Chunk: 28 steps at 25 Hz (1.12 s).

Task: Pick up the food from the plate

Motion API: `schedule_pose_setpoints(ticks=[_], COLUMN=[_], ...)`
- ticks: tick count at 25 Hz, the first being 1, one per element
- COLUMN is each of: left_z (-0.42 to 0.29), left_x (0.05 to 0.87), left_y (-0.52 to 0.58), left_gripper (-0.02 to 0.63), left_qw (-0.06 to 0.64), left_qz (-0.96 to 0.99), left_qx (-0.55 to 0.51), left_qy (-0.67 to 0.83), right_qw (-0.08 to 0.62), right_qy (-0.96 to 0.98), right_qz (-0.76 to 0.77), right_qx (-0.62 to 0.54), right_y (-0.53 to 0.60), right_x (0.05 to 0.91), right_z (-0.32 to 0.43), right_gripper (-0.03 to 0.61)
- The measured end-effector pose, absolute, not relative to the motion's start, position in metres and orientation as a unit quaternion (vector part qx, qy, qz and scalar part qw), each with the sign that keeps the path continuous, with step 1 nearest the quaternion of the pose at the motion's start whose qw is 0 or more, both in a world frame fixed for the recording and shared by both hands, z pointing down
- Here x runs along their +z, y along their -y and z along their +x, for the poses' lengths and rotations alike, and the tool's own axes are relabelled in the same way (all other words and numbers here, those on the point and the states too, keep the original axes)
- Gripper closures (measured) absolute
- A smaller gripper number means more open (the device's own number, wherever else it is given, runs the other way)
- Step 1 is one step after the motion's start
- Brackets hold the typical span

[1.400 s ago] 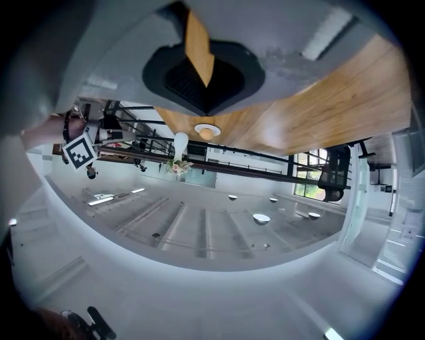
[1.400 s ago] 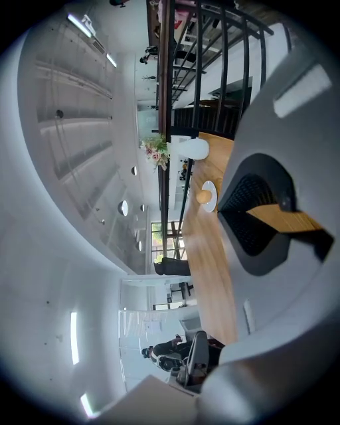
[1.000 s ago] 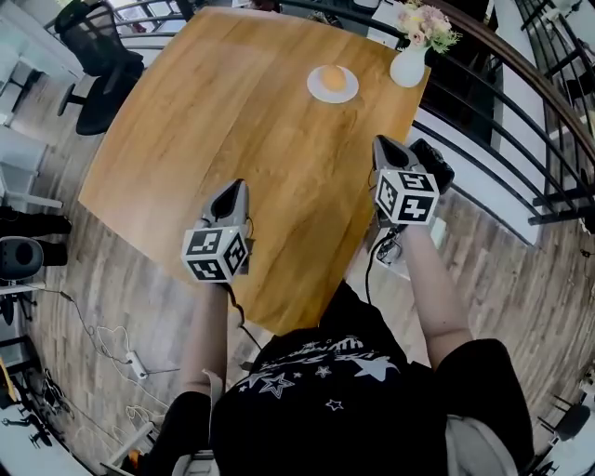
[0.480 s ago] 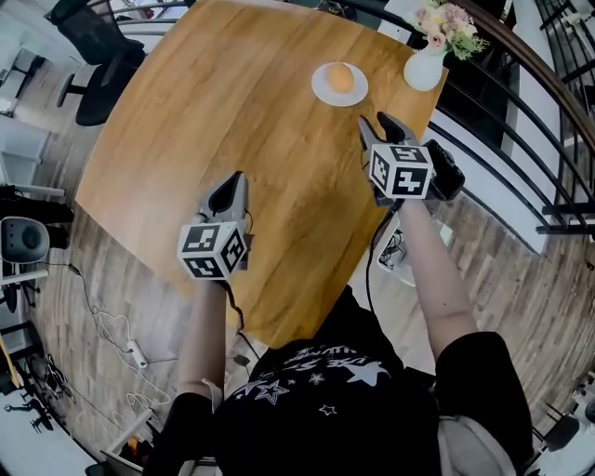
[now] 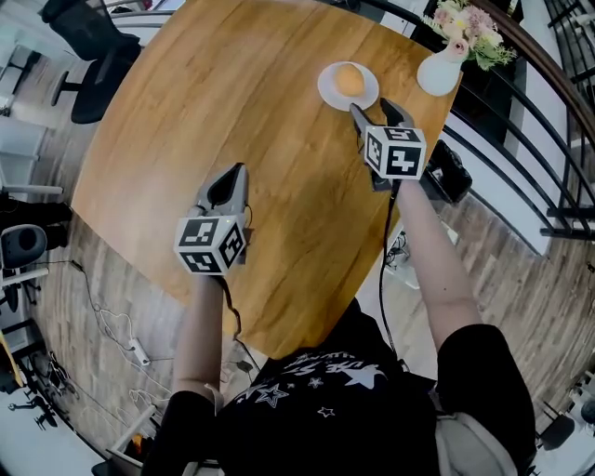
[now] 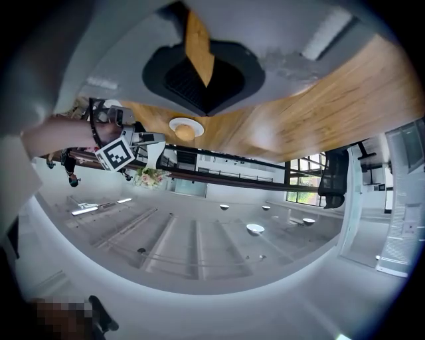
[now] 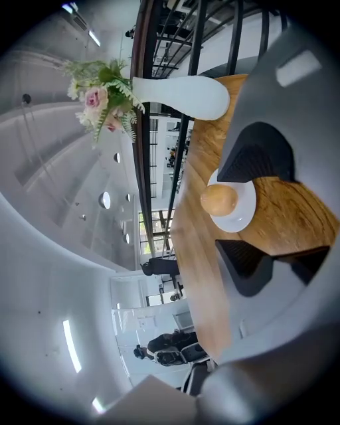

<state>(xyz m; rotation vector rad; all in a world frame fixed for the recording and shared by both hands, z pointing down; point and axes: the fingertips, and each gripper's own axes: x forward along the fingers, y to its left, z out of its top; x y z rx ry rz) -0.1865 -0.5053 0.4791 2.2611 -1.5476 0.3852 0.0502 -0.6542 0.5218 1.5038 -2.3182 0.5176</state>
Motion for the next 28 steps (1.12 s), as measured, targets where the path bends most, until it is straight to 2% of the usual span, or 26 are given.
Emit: schedule_pose_setpoints(ticks=[10,24,28], left_z=[-0.172,-0.179,-0.182], left_x=[0.465,0.495,0.498], left_y=[0.547,0.582,0.583], left_gripper=[0.615,0.615,0.615], left_qw=[0.189,0.2,0.204], left_qz=[0.819,0.811,0.808], left_qx=[0.118,0.128,0.125], left_qy=[0.528,0.535,0.538], right_qw=[0.19,0.245,0.253], right_qy=[0.798,0.78,0.778], right_qz=[0.54,0.546,0.545], right_qx=[0.188,0.182,0.182], right_y=[0.703,0.745,0.748], right_x=[0.549,0.587,0.593], right_z=[0.042,0.031,0.029], right_gripper=[0.225,0.212,0.229])
